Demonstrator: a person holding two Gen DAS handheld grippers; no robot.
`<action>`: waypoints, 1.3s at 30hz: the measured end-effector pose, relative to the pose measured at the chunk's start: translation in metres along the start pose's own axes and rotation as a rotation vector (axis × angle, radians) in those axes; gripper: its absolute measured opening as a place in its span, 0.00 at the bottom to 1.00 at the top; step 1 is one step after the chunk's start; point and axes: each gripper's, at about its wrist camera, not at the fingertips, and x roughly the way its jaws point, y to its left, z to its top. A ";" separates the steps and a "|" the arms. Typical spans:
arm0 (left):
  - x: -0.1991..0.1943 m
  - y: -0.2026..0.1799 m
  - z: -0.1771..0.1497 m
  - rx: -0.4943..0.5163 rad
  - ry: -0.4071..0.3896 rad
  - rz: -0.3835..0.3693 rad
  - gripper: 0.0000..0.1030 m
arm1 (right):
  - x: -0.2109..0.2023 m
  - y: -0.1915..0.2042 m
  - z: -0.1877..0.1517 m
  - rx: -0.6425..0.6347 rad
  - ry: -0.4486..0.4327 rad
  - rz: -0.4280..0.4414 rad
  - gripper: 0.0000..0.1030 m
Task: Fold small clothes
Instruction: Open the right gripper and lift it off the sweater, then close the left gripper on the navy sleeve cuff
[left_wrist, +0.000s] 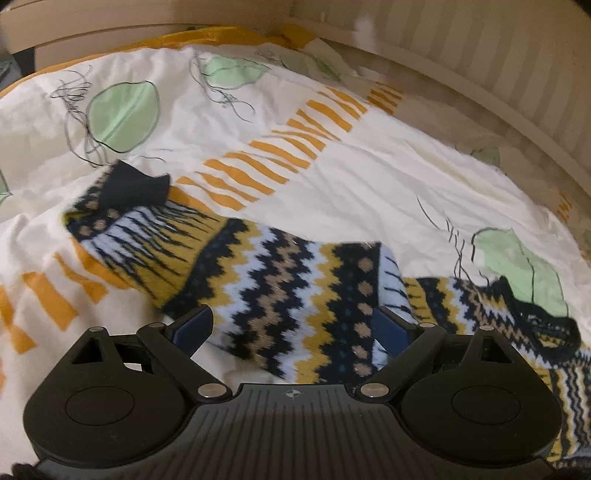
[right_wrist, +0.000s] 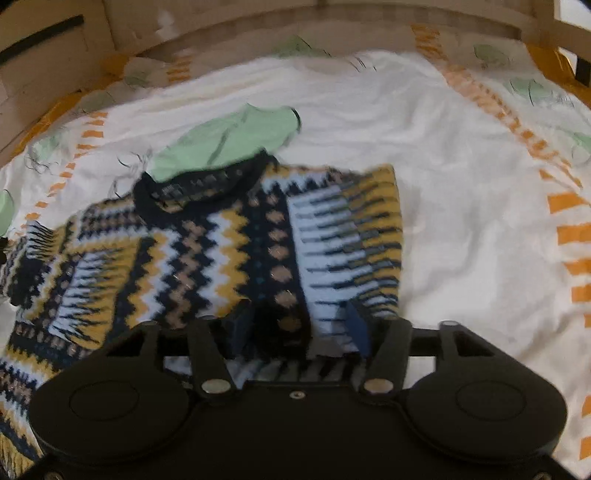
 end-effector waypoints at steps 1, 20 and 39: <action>-0.003 0.004 0.002 -0.005 -0.004 0.002 0.91 | -0.003 0.004 0.002 -0.014 -0.021 0.021 0.69; 0.015 0.076 0.054 0.094 -0.046 0.284 0.96 | -0.009 0.027 0.006 -0.083 -0.102 0.125 0.75; 0.070 0.121 0.067 0.101 -0.035 0.351 0.69 | -0.015 0.052 0.003 -0.100 -0.158 0.256 0.80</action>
